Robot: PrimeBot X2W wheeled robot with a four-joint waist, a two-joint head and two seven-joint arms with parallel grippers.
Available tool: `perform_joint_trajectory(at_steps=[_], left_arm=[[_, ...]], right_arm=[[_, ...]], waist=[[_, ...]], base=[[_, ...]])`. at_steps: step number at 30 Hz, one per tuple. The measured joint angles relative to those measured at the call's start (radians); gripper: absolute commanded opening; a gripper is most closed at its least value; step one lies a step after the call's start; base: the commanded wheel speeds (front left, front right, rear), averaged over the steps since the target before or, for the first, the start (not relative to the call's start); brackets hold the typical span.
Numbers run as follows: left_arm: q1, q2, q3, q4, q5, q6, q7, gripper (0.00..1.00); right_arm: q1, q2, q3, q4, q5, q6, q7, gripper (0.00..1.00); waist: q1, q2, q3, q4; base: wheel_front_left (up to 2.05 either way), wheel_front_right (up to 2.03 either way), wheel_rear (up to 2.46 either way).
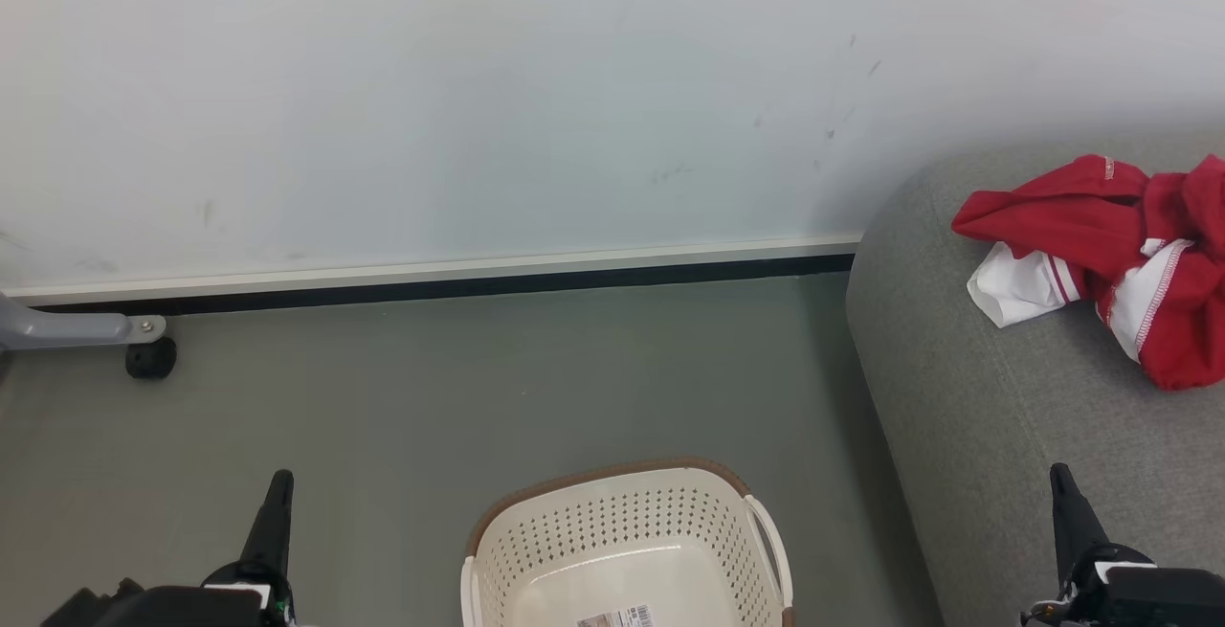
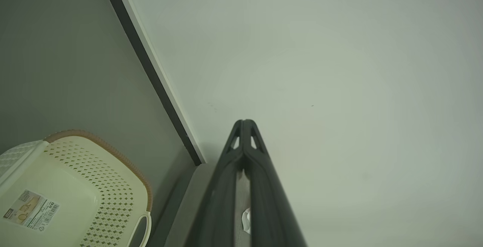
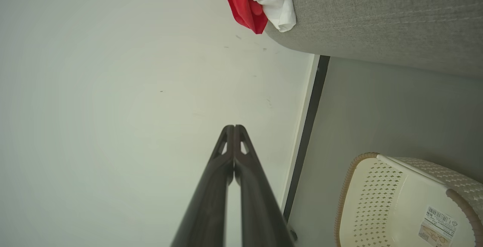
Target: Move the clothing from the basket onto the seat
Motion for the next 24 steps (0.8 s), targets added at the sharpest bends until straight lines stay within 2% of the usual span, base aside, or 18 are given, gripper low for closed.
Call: perform_joint_trajectory(at_steps=[7,24], left_arm=[[-0.023,-0.012,0.013,0.016,-0.083,-0.013,0.026,0.0],[-0.029,-0.014,0.014,0.016,-0.098,-0.021,0.026,0.0]], right_arm=[[-0.007,0.004,-0.027,0.013,0.093,0.017,0.023,0.0],[-0.019,0.005,-0.03,0.014,0.095,0.02,0.025,0.0]], waist=[[0.0,0.0,0.002,-0.001],[0.0,0.0,0.002,-0.001]], base=[[0.0,0.0,0.0],[0.0,0.0,0.0]])
